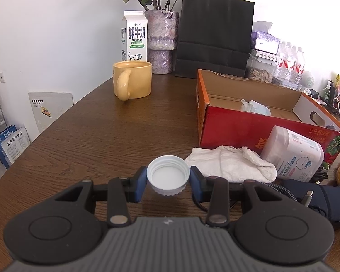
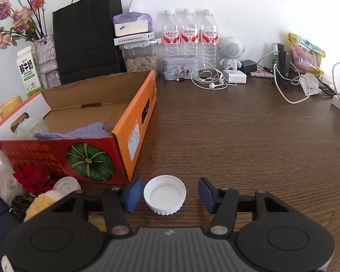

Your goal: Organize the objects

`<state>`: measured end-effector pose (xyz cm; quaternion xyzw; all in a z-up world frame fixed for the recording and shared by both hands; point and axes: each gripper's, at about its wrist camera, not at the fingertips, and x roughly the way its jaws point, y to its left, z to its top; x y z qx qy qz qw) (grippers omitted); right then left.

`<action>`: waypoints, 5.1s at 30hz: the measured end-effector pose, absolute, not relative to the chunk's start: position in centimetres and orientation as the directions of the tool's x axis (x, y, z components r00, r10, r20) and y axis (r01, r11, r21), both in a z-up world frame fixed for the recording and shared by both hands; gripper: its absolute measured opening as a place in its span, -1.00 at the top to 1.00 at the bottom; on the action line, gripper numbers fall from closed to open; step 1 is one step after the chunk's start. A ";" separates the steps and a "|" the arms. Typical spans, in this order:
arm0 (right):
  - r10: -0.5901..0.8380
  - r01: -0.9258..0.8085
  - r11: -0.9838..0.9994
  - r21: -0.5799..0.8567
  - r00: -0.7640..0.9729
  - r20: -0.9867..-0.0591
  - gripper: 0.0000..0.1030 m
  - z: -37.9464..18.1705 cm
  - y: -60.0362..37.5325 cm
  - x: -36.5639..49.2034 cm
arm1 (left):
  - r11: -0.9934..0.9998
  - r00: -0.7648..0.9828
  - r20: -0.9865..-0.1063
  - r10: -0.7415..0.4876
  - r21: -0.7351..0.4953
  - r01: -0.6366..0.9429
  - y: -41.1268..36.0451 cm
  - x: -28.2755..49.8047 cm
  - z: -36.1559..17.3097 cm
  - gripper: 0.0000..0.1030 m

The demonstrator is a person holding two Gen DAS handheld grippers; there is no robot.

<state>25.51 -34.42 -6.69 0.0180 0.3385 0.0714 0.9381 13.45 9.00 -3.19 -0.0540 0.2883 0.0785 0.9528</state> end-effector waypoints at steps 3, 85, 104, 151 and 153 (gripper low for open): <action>0.174 -0.133 0.985 0.112 0.750 -0.639 0.25 -7.1 -34.6 25.6 | 0.982 0.821 -0.558 0.119 -0.057 -0.181 9.0 13.5 -3.1 0.21; 0.273 -0.279 0.959 0.058 0.845 -0.460 -1.00 -1.4 -22.1 30.6 | 0.993 0.908 -0.415 0.045 -0.080 -0.086 -1.3 28.5 2.1 -1.00; 0.278 -0.282 0.958 0.054 0.862 -0.425 -1.00 -0.6 -22.7 28.9 | 0.994 0.918 -0.394 0.045 -0.074 -0.081 -1.3 26.8 2.9 -1.00; 0.214 -0.223 0.974 0.041 0.839 -0.500 -1.00 -3.3 -27.4 11.2 | 0.995 0.860 -0.509 0.043 -0.055 -0.083 4.0 8.3 -1.0 -1.00; 0.207 -0.214 0.976 0.044 0.834 -0.511 -1.00 -3.4 -27.2 11.4 | 0.995 0.858 -0.512 0.041 -0.058 -0.082 4.0 8.5 -1.1 -1.00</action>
